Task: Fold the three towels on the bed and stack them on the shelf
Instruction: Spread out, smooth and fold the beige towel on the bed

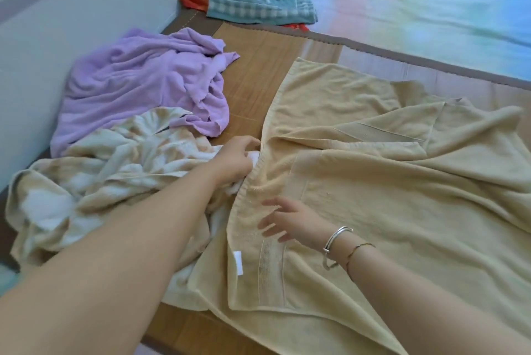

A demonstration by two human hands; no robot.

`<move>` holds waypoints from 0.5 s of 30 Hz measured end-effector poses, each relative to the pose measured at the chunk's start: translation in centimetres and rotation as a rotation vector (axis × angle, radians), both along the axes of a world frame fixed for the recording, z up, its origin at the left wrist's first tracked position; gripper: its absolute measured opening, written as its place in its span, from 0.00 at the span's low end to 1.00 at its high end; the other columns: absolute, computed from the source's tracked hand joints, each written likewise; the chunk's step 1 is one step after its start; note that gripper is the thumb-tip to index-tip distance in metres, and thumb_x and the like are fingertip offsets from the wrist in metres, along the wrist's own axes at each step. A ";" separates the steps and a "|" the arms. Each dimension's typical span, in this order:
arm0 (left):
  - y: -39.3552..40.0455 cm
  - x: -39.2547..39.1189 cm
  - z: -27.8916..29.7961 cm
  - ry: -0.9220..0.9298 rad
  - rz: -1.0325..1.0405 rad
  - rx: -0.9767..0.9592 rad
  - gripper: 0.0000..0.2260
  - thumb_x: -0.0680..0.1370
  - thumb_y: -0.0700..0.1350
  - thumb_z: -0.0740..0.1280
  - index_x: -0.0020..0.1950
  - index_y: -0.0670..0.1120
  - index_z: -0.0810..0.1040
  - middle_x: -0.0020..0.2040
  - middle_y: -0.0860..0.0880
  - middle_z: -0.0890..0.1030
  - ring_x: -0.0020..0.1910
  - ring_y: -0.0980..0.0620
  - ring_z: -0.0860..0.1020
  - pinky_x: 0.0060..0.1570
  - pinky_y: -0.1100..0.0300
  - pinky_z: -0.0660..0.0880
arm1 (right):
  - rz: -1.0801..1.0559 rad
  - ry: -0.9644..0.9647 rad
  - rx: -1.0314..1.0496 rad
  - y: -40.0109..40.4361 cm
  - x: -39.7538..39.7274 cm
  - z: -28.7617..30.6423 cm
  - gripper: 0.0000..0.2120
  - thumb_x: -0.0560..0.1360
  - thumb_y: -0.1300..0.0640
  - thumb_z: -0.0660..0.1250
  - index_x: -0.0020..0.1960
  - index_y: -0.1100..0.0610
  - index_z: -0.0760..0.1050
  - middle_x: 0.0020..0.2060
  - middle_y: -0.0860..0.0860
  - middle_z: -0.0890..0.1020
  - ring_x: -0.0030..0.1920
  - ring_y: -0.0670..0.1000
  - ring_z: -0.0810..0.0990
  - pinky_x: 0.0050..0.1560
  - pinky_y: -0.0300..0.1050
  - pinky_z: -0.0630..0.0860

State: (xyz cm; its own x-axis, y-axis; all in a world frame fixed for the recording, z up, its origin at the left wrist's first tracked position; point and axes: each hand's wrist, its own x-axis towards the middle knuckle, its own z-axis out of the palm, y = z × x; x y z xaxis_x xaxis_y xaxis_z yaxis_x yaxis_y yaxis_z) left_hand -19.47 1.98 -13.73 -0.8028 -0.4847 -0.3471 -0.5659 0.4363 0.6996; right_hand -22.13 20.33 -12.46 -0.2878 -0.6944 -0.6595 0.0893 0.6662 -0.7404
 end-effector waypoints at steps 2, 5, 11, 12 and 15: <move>0.0 0.6 -0.2 -0.003 0.011 -0.078 0.17 0.74 0.37 0.63 0.62 0.48 0.76 0.64 0.48 0.74 0.59 0.51 0.75 0.56 0.59 0.71 | -0.041 0.017 0.013 1.4 -0.7 0.3 0.15 0.77 0.63 0.56 0.62 0.54 0.72 0.50 0.52 0.82 0.50 0.51 0.82 0.55 0.50 0.76; 1.4 0.5 0.3 0.037 0.019 -0.172 0.17 0.73 0.33 0.61 0.57 0.48 0.78 0.60 0.49 0.73 0.58 0.50 0.73 0.49 0.63 0.67 | -0.098 0.070 0.022 4.3 -2.1 1.1 0.13 0.77 0.65 0.56 0.57 0.56 0.74 0.49 0.53 0.83 0.49 0.51 0.82 0.53 0.48 0.77; 8.4 -1.7 1.3 -0.103 -0.144 -0.433 0.16 0.74 0.37 0.60 0.55 0.53 0.79 0.61 0.52 0.75 0.65 0.45 0.67 0.68 0.48 0.59 | -0.367 0.271 0.085 14.1 -5.8 0.2 0.12 0.74 0.66 0.57 0.46 0.54 0.77 0.42 0.51 0.84 0.48 0.51 0.82 0.52 0.49 0.76; 10.0 -2.4 1.4 -0.141 -0.174 -0.467 0.16 0.74 0.38 0.60 0.55 0.54 0.79 0.60 0.52 0.75 0.66 0.45 0.66 0.70 0.44 0.55 | -0.427 0.331 0.107 16.1 -6.7 -0.3 0.12 0.74 0.66 0.58 0.44 0.52 0.77 0.42 0.50 0.84 0.48 0.51 0.81 0.52 0.50 0.76; 15.1 -5.1 0.4 -0.177 -0.254 -0.415 0.15 0.75 0.40 0.60 0.58 0.54 0.77 0.65 0.54 0.74 0.70 0.48 0.64 0.73 0.39 0.48 | -0.590 0.518 0.165 22.4 -9.4 -1.4 0.10 0.73 0.65 0.60 0.46 0.53 0.78 0.46 0.51 0.82 0.49 0.52 0.79 0.52 0.47 0.73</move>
